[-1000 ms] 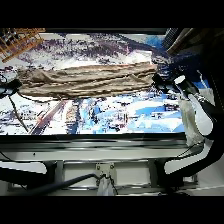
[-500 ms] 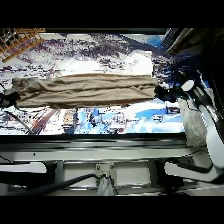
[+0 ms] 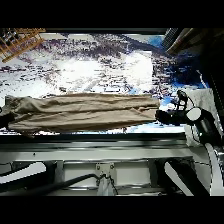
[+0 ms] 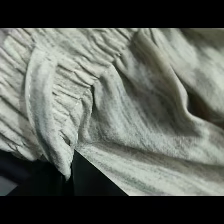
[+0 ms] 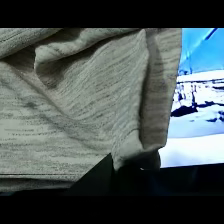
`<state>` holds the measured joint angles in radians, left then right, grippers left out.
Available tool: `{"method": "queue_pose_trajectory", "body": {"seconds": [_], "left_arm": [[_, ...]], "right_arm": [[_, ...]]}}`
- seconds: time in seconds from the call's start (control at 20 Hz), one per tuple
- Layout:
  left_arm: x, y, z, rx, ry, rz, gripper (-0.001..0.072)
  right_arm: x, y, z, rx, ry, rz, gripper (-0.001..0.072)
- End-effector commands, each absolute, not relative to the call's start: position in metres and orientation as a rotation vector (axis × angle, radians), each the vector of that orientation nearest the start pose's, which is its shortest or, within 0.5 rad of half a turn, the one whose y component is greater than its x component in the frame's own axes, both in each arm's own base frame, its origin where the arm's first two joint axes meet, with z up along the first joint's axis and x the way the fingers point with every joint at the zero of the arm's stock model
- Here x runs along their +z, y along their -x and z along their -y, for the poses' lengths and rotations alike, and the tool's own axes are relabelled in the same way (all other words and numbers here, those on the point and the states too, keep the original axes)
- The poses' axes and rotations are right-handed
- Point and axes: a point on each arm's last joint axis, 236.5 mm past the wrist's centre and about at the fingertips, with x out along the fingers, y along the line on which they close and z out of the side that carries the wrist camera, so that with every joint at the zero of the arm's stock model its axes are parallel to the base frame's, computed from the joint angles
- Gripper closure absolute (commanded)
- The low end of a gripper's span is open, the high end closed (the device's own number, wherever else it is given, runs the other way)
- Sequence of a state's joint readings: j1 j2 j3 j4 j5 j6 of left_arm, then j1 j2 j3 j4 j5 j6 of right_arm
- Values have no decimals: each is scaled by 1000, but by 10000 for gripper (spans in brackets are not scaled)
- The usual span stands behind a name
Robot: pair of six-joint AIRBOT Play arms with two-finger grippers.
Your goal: Fold the clothes and pants, and hang the long-sleeved shirts on hangers.
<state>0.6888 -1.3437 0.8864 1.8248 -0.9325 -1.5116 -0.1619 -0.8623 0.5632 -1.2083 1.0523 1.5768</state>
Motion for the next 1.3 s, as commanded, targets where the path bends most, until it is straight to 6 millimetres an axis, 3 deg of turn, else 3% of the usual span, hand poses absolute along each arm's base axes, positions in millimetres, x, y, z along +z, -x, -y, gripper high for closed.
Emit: {"method": "queue_pose_trajectory", "body": {"seconds": [0.0, 0.05, 0.1, 0.15, 0.2, 0.25, 0.3, 0.4, 0.5, 0.55, 0.65, 0.75, 0.8, 0.9, 1.1, 1.25], "left_arm": [[-88, -220, -266, 625, 175, -1453, 695], [-88, -220, -266, 625, 175, -1453, 639], [-88, -221, -265, 623, 173, -1451, 504], [-87, -222, -266, 623, 170, -1448, 427], [-86, -223, -267, 625, 169, -1444, 417], [-83, -225, -269, 628, 166, -1436, 417], [-77, -228, -273, 635, 160, -1429, 417], [-54, -244, -287, 660, 145, -1372, 416], [-14, -271, -308, 728, 163, -1239, 416], [7, -289, -315, 771, 215, -1137, 417], [49, -340, -302, 751, 377, -908, 417], [83, -401, -250, 579, 479, -726, 417], [93, -427, -209, 462, 493, -696, 417], [98, -461, -118, 231, 466, -720, 417], [101, -479, 41, -91, 336, -763, 417], [110, -471, 135, -273, 265, -738, 417]], "right_arm": [[-47, -241, -39, 23, -489, -1308, 490], [-47, -236, -45, 54, -486, -1329, 142], [-46, -231, -48, 78, -478, -1354, 57], [-43, -229, -49, 83, -475, -1360, 128], [-37, -232, -46, 79, -460, -1343, 196], [-29, -239, -38, 64, -427, -1307, 203], [-19, -252, -23, 28, -390, -1250, 201], [6, -283, 28, -105, -359, -1114, 199], [16, -302, 77, -213, -433, -1065, 252], [12, -307, 88, -191, -474, -1082, 288], [-7, -313, 80, -26, -595, -1165, 301], [-23, -323, 59, 162, -730, -1184, 299], [-33, -327, 53, 206, -764, -1196, 299], [-58, -326, 45, 249, -808, -1253, 272], [-85, -321, 29, 314, -815, -1330, 271], [-93, -323, 23, 332, -793, -1343, 271]]}}
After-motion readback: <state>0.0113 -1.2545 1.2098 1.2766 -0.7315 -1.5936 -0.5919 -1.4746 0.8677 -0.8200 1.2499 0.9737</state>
